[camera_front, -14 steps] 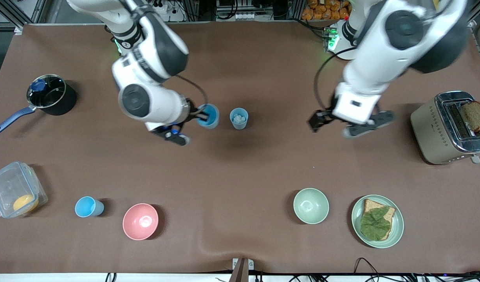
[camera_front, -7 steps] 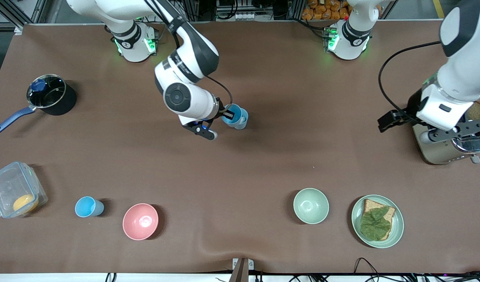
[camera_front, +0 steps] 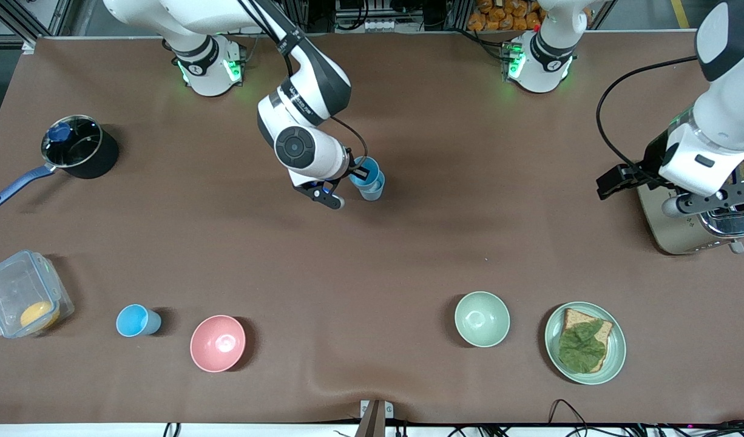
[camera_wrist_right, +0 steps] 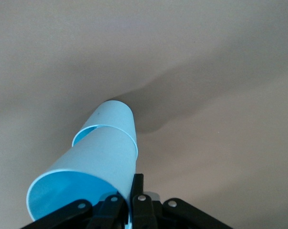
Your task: Stack blue cups with both arms
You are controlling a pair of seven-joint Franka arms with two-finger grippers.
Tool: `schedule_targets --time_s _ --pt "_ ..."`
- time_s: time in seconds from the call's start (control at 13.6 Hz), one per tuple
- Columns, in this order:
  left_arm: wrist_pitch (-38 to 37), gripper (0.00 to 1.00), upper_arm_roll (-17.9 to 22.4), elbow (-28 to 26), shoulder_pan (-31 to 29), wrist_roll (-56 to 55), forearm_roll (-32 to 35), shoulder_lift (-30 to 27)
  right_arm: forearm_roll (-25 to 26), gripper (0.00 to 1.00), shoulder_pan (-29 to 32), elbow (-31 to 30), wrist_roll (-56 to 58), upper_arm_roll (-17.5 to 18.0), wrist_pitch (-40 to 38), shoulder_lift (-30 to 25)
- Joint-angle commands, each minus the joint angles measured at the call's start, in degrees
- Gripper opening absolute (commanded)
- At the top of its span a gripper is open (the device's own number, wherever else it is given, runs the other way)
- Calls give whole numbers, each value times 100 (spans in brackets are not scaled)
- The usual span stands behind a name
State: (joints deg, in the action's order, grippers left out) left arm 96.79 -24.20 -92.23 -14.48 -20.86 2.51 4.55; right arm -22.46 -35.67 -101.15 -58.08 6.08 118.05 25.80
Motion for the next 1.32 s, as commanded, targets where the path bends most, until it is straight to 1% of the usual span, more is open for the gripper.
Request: schedule_targets --time_s 0.0,0.07,0.29,0.51,0.59,0.66,0.73,0.81,0.95,1.1,1.25 --pt "-64 100 -32 -94 -81 231 83 -261 -136 0 -124 -98 -81 -72 262 4" --pt "-73 100 -32 -68 -81 266 83 -261 -136 0 -124 -98 -89 -72 280 22" --pt "-257 100 239 187 120 372 40 -323 -136 0 -133 -98 -116 -72 245 31" --pt "-406 100 958 275 770 512 31 -340 -136 0 -212 -98 -247 -72 245 31" --pt "-503 100 1143 336 937 600 31 -332 -136 10 -247 -98 -265 -72 236 31" --pt "-538 100 1337 372 1087 662 -21 -340 -136 66 -247 -90 -309 -72 245 31" --pt "-547 100 1547 398 1253 688 -118 -340 -101 100 -273 -89 -370 -72 254 22" --pt "-547 100 1724 390 1403 697 -127 -340 -92 100 -265 -46 -371 -81 228 -13" --pt "-591 100 1778 390 1475 698 -127 -340 -48 100 -116 68 -152 -125 123 -188" --pt "-609 100 1743 390 1449 697 -127 -332 -39 100 286 270 391 -134 -158 -259" --pt "-618 100 1743 390 1457 698 -127 -331 -39 100 866 437 1155 -134 -597 -286"
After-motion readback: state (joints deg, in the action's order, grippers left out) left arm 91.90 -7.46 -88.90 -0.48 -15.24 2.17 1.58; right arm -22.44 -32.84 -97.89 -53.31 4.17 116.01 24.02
